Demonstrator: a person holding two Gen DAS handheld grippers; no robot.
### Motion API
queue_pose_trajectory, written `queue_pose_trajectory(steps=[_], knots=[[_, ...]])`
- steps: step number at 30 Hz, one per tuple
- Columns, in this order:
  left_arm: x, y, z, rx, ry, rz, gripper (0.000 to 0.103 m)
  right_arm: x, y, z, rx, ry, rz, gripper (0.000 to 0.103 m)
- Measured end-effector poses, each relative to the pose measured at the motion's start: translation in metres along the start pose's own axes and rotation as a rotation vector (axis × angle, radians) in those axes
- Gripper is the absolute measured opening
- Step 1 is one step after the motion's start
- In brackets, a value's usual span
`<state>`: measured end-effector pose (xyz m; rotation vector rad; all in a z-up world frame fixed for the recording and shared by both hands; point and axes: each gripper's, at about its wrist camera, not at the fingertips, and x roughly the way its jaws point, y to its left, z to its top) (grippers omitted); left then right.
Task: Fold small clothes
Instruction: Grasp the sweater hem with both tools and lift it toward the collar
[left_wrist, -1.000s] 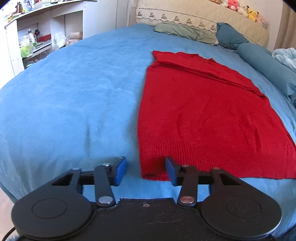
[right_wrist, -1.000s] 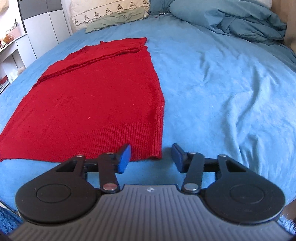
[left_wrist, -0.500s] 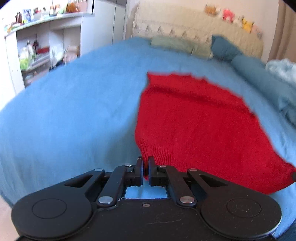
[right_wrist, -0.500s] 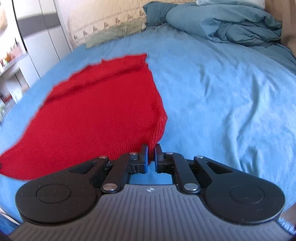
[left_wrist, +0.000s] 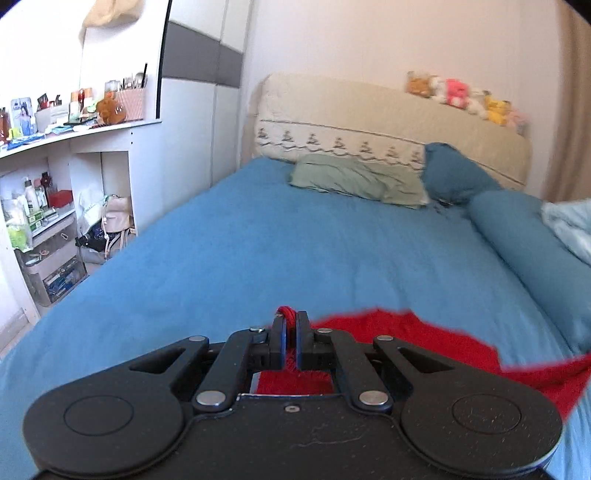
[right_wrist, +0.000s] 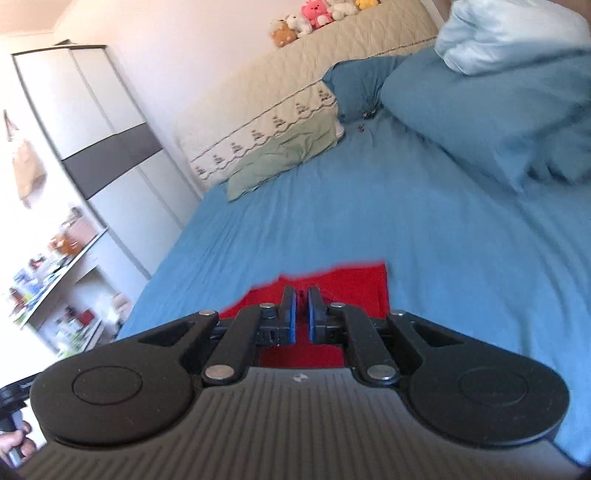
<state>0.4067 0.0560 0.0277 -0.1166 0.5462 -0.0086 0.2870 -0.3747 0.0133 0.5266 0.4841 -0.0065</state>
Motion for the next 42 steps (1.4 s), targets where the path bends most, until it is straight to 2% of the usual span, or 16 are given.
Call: queue_pose_trajectory(steps=[3,5,9,13,16,18,19,20,21,23,26,28,32,34,40,42], knots=[[0.084,-0.011,0.029,-0.027,0.039,0.055,0.004,0.079,0.001,0.039,0.018,0.021,-0.052,0.021],[0.141,-0.017,0.029,-0.036,0.071,0.084,0.004,0.141,-0.007,0.051,0.017,0.035,-0.095,0.021],[0.249,-0.025,-0.004,-0.045,0.174,0.125,0.004,0.251,-0.034,0.034,-0.018,0.089,-0.153,0.021],[0.293,-0.019,-0.024,-0.041,0.227,0.153,0.004,0.304,-0.059,0.014,-0.013,0.122,-0.184,0.021],[0.302,-0.016,-0.018,-0.048,0.256,0.143,0.006,0.319,-0.063,0.018,-0.043,0.136,-0.183,0.023],[0.299,-0.015,-0.013,-0.064,0.276,0.135,0.02,0.323,-0.06,0.023,-0.08,0.155,-0.193,0.032],[0.294,-0.015,-0.009,-0.069,0.281,0.134,0.048,0.323,-0.058,0.025,-0.099,0.16,-0.201,0.059],[0.289,-0.014,-0.005,-0.064,0.278,0.131,0.063,0.323,-0.057,0.029,-0.111,0.166,-0.205,0.076],[0.279,-0.014,-0.002,-0.05,0.261,0.121,0.08,0.32,-0.053,0.031,-0.126,0.159,-0.212,0.101],[0.263,-0.019,0.002,0.008,0.231,0.087,0.084,0.298,-0.043,0.029,-0.171,0.111,-0.198,0.103],[0.224,-0.03,-0.004,0.158,0.229,0.048,0.088,0.273,-0.023,0.02,-0.261,0.151,-0.158,0.103],[0.194,-0.035,-0.019,0.222,0.231,0.005,0.101,0.253,-0.005,0.004,-0.329,0.176,-0.157,0.103],[0.167,-0.045,-0.061,0.3,0.284,-0.068,0.102,0.228,0.019,-0.036,-0.363,0.235,-0.117,0.103],[0.166,-0.046,-0.083,0.305,0.336,-0.073,0.102,0.228,0.022,-0.059,-0.358,0.297,-0.094,0.103],[0.181,-0.031,-0.138,0.281,0.461,-0.014,0.102,0.232,0.004,-0.119,-0.37,0.4,-0.202,0.103],[0.176,-0.022,-0.144,0.242,0.442,-0.033,0.103,0.225,-0.008,-0.129,-0.37,0.384,-0.233,0.103]])
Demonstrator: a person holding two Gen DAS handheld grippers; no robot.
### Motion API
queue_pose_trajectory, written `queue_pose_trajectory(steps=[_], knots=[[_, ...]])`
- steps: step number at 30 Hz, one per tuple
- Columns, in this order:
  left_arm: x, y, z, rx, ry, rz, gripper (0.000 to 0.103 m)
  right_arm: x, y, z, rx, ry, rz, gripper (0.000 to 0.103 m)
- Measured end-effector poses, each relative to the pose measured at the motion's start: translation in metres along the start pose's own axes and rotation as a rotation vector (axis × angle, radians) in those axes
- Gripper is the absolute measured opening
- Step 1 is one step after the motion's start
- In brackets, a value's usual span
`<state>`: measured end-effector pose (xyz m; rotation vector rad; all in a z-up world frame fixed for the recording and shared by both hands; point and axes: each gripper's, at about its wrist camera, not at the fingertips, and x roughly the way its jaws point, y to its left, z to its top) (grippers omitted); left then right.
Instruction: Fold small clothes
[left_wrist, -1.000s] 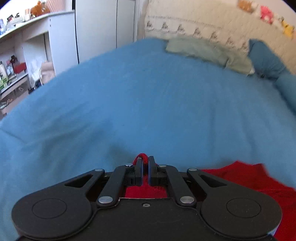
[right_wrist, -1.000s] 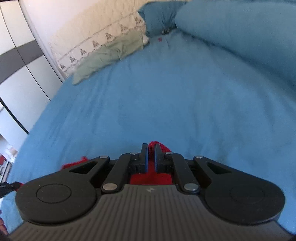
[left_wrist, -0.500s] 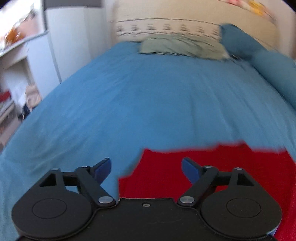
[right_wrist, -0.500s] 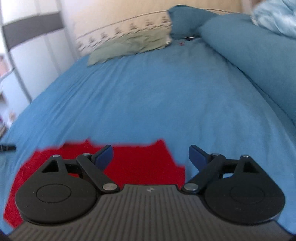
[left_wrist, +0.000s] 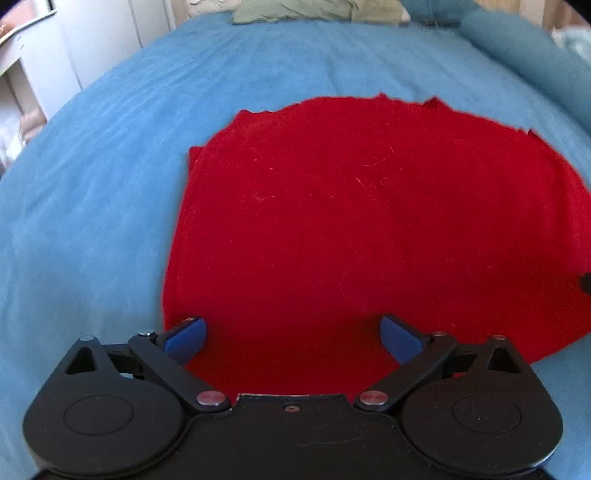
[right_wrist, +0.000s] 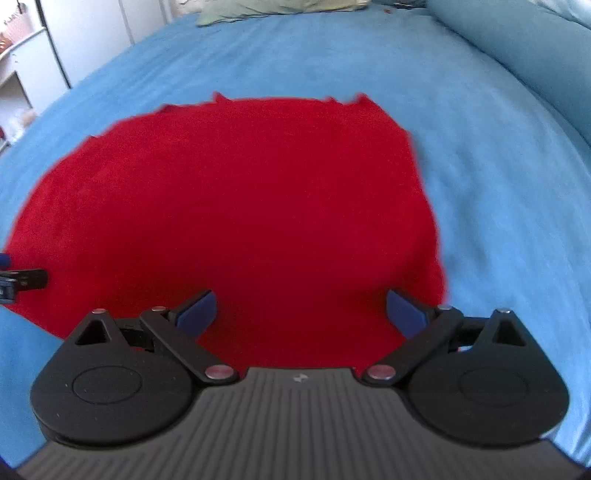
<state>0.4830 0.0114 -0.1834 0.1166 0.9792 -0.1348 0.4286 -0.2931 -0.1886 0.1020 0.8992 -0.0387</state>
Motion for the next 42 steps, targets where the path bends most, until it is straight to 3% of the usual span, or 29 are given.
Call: queue_pose_trajectory(steps=[4,10,14,19,23,29,34,38,42], knots=[[-0.001,-0.005,-0.003,0.011,-0.002,0.018,0.103,-0.007,-0.017,-0.01,0.037,-0.028,0.035,0.103],[-0.016,-0.02,0.008,0.064,-0.04,0.091,0.103,-0.017,-0.029,0.002,0.004,0.015,0.039,0.103],[-0.041,-0.033,0.021,0.063,-0.099,0.038,0.103,-0.033,-0.045,0.013,0.093,0.046,-0.044,0.103],[-0.034,-0.056,0.042,0.054,-0.115,-0.008,0.103,-0.016,-0.069,0.037,0.248,0.045,0.111,0.103],[-0.015,-0.072,0.054,0.037,-0.105,-0.032,0.103,0.013,-0.076,0.044,0.281,0.061,0.111,0.1],[0.014,-0.093,0.062,0.049,-0.062,-0.042,0.103,0.023,-0.084,0.05,0.219,0.008,0.179,0.073],[0.038,-0.097,0.06,0.045,-0.009,-0.035,0.103,0.02,-0.077,0.055,0.149,0.027,0.204,0.037],[0.045,-0.098,0.065,0.06,0.02,-0.035,0.103,0.016,-0.07,0.071,0.163,0.067,0.182,0.029],[0.047,-0.094,0.076,0.063,0.072,-0.066,0.103,-0.024,-0.039,0.111,0.156,0.044,0.219,0.028]])
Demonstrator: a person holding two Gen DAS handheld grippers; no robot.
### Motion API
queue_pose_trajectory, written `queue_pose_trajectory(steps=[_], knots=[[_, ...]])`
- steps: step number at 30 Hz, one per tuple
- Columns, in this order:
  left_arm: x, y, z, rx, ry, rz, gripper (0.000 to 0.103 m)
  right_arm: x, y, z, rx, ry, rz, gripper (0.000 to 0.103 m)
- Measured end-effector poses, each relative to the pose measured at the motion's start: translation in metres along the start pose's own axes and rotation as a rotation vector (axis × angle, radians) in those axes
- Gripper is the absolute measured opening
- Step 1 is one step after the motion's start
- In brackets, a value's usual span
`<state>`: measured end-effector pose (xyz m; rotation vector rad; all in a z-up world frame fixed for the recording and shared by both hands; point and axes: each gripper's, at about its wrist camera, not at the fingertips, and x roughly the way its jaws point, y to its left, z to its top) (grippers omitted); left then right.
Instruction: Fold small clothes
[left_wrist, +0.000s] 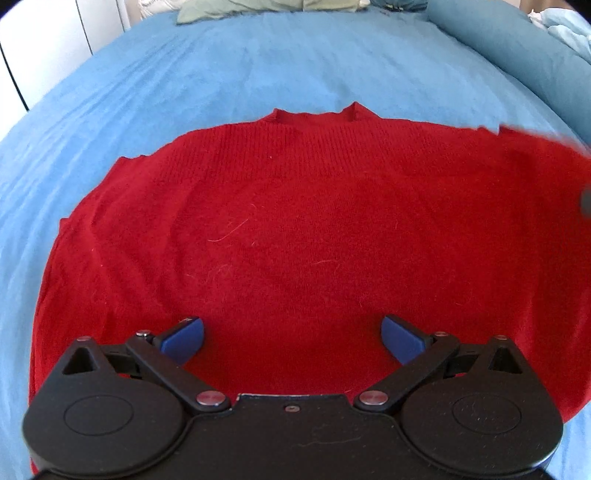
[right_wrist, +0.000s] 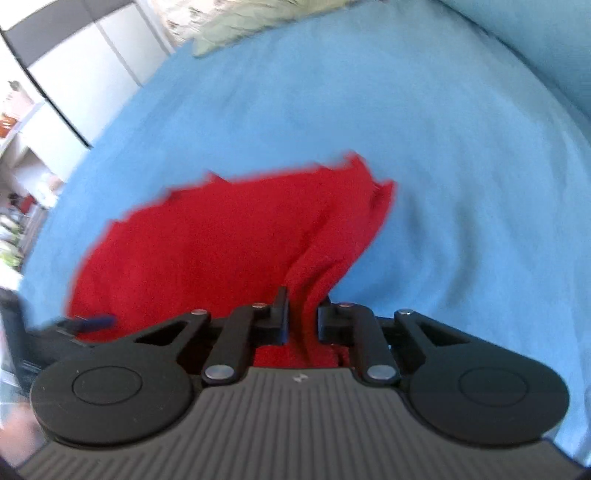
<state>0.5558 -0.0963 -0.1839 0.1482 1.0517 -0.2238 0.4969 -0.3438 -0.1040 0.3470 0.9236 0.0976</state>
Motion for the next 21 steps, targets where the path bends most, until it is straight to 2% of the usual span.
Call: queue_pose_trajectory(steps=[3,7,11,13,15,17,19,21], knots=[[-0.019,0.018,0.002,-0.012,-0.006,-0.018,0.101,-0.015,0.06,0.029,-0.048,-0.023,0.081,0.028],[-0.053,0.066,-0.016,-0.01,-0.062,0.049,0.101,0.005,0.171,0.046,-0.193,0.02,0.193,0.028],[-0.058,0.118,-0.051,-0.009,-0.038,0.102,0.101,0.075,0.268,0.01,-0.359,0.128,0.199,0.028],[-0.056,0.138,-0.072,0.0,-0.018,0.119,0.101,0.114,0.293,-0.017,-0.403,0.19,0.16,0.028],[-0.058,0.154,-0.089,-0.009,-0.019,0.113,0.101,0.134,0.304,-0.038,-0.429,0.204,0.123,0.03],[-0.064,0.166,-0.098,-0.042,-0.03,0.082,0.101,0.133,0.31,-0.044,-0.451,0.179,0.11,0.036],[-0.07,0.17,-0.1,-0.062,-0.034,0.072,0.101,0.124,0.311,-0.04,-0.468,0.168,0.126,0.066],[-0.08,0.173,-0.096,-0.069,-0.047,0.069,0.101,0.105,0.31,-0.031,-0.464,0.139,0.159,0.075]])
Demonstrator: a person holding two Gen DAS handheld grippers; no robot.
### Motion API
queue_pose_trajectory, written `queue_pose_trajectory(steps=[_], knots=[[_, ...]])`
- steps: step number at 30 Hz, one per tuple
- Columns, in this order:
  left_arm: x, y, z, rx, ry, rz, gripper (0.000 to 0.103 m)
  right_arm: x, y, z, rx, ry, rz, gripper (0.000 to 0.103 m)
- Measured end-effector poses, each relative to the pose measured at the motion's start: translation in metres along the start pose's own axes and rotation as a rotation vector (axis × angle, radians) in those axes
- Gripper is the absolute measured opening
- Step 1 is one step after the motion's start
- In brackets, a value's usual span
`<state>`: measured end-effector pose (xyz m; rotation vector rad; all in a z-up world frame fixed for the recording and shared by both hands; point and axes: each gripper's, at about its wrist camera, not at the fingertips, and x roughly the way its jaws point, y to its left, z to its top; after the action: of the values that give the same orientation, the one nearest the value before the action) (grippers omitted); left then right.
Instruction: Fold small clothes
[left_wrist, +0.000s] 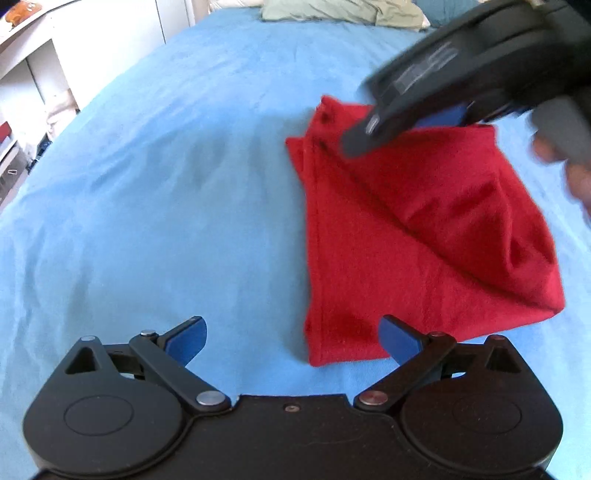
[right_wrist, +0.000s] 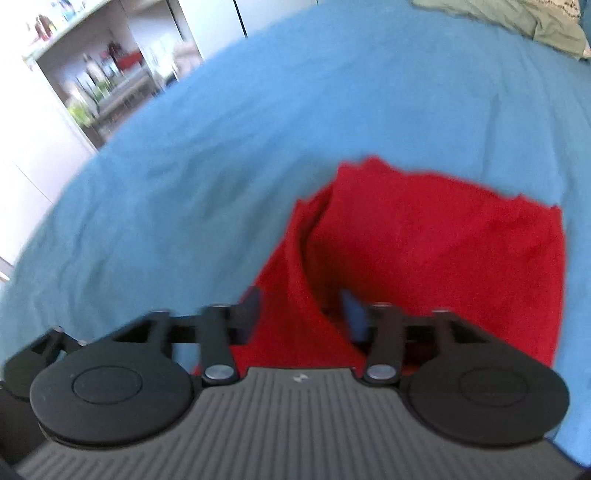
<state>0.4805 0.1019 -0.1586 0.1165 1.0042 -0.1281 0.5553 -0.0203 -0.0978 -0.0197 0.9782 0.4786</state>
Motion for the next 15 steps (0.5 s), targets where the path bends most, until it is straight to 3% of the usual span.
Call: queue_pose_trajectory(steps=[2,3,4,7,10,15], knots=[[-0.015,0.0,0.008,-0.003,-0.031,-0.013,0.101,-0.034,-0.011,0.008,-0.007,-0.076,0.02,0.079],[-0.023,-0.002,0.012,-0.004,-0.049,-0.024,0.101,-0.055,-0.018,0.008,-0.001,-0.118,0.014,0.086],[-0.032,-0.005,0.018,-0.001,-0.07,-0.04,0.101,-0.077,-0.027,0.007,0.01,-0.16,-0.005,0.093],[-0.054,-0.02,0.034,0.04,-0.142,-0.089,0.101,-0.127,-0.058,-0.009,0.044,-0.237,-0.098,0.096],[-0.062,-0.045,0.058,0.116,-0.178,-0.134,0.101,-0.154,-0.092,-0.037,0.132,-0.227,-0.163,0.096],[-0.045,-0.093,0.08,0.19,-0.226,-0.138,0.097,-0.159,-0.126,-0.096,0.267,-0.184,-0.222,0.096]])
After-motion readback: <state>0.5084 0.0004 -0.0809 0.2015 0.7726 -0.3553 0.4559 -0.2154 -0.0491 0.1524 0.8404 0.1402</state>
